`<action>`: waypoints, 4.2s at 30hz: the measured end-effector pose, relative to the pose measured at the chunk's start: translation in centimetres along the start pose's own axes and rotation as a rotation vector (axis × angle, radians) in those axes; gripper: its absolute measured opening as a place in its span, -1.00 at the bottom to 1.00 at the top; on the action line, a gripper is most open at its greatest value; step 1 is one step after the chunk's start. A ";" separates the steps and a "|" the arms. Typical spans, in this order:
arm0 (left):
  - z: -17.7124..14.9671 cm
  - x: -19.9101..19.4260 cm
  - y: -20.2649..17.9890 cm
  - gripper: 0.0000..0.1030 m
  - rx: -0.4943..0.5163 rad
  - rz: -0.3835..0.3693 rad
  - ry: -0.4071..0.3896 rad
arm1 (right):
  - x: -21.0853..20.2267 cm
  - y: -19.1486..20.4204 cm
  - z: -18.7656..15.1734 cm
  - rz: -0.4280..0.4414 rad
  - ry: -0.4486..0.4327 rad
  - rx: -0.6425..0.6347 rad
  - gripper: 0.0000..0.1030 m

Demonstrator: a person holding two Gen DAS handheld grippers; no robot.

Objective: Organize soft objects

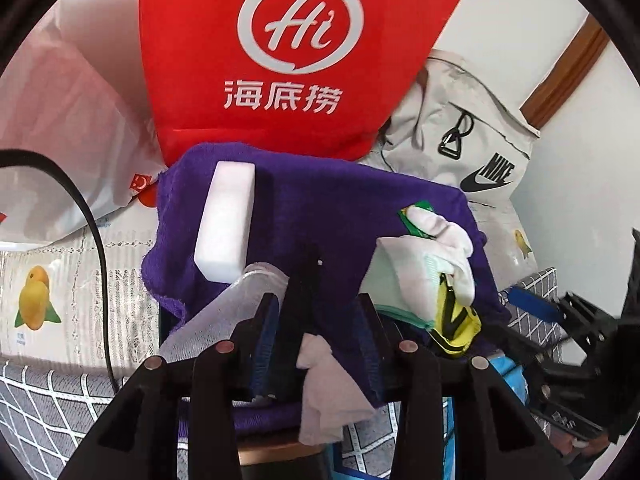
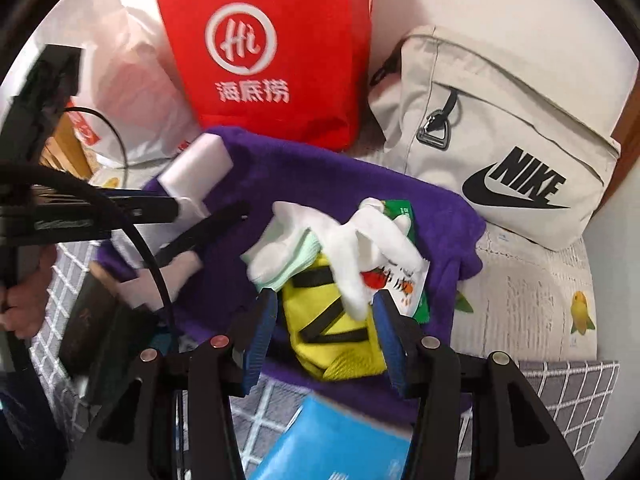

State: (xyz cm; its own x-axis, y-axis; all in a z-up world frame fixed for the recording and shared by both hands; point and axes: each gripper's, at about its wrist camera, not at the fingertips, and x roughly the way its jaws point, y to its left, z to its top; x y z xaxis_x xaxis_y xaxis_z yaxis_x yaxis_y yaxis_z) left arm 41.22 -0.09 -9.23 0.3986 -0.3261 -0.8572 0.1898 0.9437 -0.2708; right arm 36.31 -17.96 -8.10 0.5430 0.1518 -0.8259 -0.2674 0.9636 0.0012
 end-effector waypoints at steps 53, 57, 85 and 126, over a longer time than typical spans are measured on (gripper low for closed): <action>-20.1 0.5 -10.4 -0.24 0.556 0.072 0.224 | -11.8 2.3 -25.0 0.116 -0.051 0.186 -0.04; -20.0 0.6 -10.3 -0.27 0.562 0.062 0.213 | -11.0 2.2 -25.3 0.152 -0.043 0.210 -0.04; -20.1 0.0 -10.8 -0.61 0.511 0.035 0.158 | -9.2 3.2 -25.6 0.184 0.004 0.225 -0.04; -21.9 0.0 -8.6 -0.47 0.350 0.147 0.290 | -7.6 7.0 -25.3 0.289 0.054 0.135 -0.04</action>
State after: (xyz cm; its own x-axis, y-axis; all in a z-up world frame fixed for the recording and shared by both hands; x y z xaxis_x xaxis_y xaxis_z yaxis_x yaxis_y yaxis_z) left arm 19.94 -7.01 -16.44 0.1865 -0.1147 -0.9758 0.4607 0.8874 -0.0162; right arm 10.13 -17.91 -16.10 0.4161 0.4150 -0.8091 -0.2947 0.9033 0.3118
